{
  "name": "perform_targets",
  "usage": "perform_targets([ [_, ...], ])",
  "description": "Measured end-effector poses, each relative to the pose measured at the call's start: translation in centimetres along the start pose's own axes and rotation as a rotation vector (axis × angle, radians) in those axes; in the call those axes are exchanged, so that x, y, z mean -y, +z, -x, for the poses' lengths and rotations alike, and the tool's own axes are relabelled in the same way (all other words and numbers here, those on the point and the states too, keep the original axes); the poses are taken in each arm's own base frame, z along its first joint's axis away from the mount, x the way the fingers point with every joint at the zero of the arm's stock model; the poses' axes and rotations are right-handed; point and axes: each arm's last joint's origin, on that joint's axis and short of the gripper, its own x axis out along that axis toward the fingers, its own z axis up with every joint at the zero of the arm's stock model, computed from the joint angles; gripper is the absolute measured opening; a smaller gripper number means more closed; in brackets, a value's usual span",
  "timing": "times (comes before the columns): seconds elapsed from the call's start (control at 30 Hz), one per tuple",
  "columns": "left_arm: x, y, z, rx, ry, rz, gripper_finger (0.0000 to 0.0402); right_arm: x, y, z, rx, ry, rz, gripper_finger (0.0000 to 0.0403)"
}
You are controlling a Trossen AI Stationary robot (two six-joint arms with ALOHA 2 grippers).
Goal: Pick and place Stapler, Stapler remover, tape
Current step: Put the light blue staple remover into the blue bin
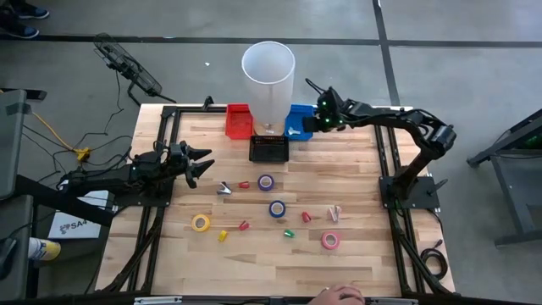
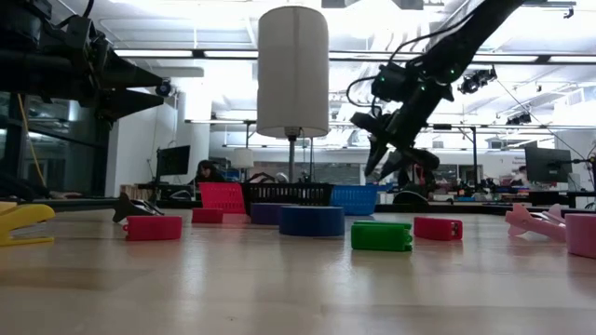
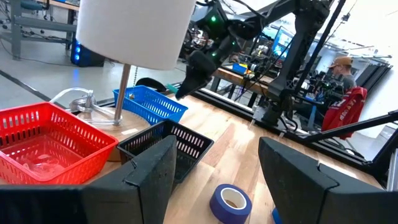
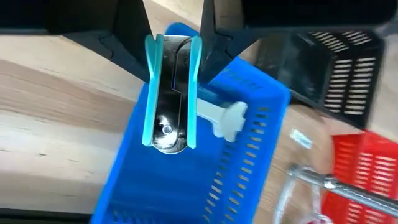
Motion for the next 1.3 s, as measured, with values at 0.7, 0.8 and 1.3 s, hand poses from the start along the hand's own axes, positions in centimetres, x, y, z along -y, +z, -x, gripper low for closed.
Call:
perform_targets([
  [0.7, 0.0, 0.0, 0.0, 0.000, 0.000, 0.000, 0.0225, 0.2, 0.9, -1.9, -0.023, 0.135, -0.043, 0.0097],
  [0.8, 0.0, 0.0, 0.0, 0.000, -0.001, 0.000, 0.0225, 0.3, 0.9, -1.9, -0.021, 0.128, -0.047, 0.0103],
  [1.3, 0.0, 0.0, 0.0, 0.000, 0.000, 0.000, 0.0225, 0.3, 0.9, -1.9, -0.022, 0.131, -0.036, 0.0108],
])
